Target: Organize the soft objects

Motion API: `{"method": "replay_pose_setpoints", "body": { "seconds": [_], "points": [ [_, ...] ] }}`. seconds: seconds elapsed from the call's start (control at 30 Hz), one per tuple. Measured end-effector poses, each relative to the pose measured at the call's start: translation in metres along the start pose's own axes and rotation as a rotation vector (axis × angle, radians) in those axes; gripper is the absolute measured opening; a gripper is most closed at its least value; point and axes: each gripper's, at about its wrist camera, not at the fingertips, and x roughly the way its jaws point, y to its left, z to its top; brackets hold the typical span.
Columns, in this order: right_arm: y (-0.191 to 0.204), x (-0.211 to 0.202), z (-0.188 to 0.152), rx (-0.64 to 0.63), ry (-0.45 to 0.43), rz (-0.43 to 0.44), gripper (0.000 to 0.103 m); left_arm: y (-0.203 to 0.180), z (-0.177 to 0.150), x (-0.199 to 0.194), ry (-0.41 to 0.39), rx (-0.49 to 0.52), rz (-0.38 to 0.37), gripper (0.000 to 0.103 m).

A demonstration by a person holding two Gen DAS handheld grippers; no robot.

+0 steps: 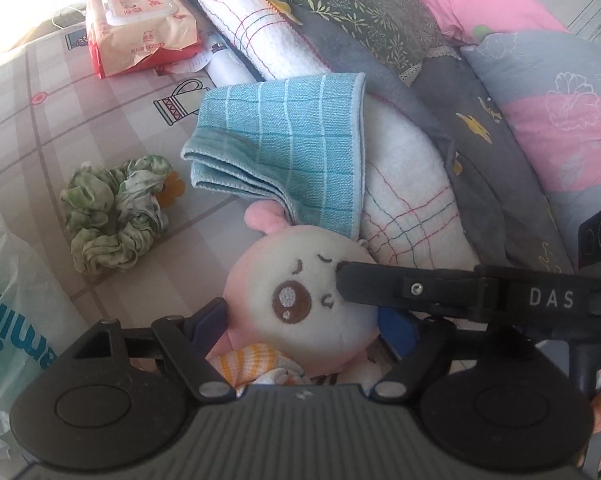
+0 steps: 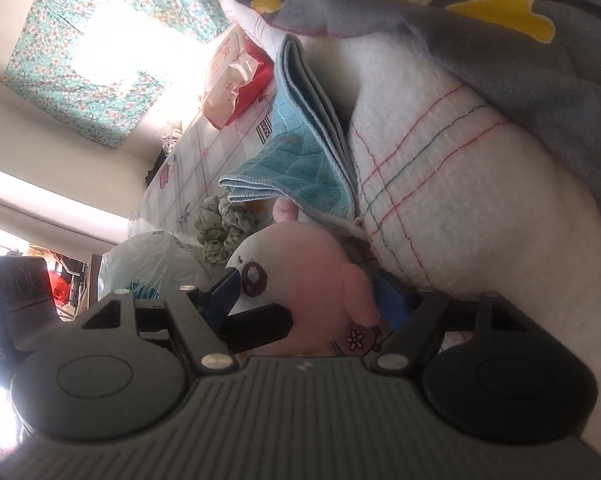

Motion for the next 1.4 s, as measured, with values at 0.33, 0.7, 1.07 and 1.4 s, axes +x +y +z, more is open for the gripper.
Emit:
{"method": "replay_pose_setpoints", "body": {
  "seconds": [0.33,0.7,1.07,1.4],
  "points": [
    [0.030,-0.031,0.004,-0.086,-0.126,0.066,0.059,-0.012,0.000,-0.052,-0.174,0.025,0.006,0.082],
    [0.093,-0.093,-0.004,-0.227,-0.258,0.145,0.059,-0.018,-0.022,-0.148,-0.389,0.033,0.021,0.082],
    [0.205,-0.058,-0.057,-0.363,-0.141,0.303,0.060,0.066,-0.086,-0.247,-0.482,-0.122,0.188,0.082],
    [0.339,0.038,-0.140,-0.449,0.125,0.402,0.061,0.187,-0.169,-0.311,-0.509,-0.349,0.352,0.082]
  ]
}}
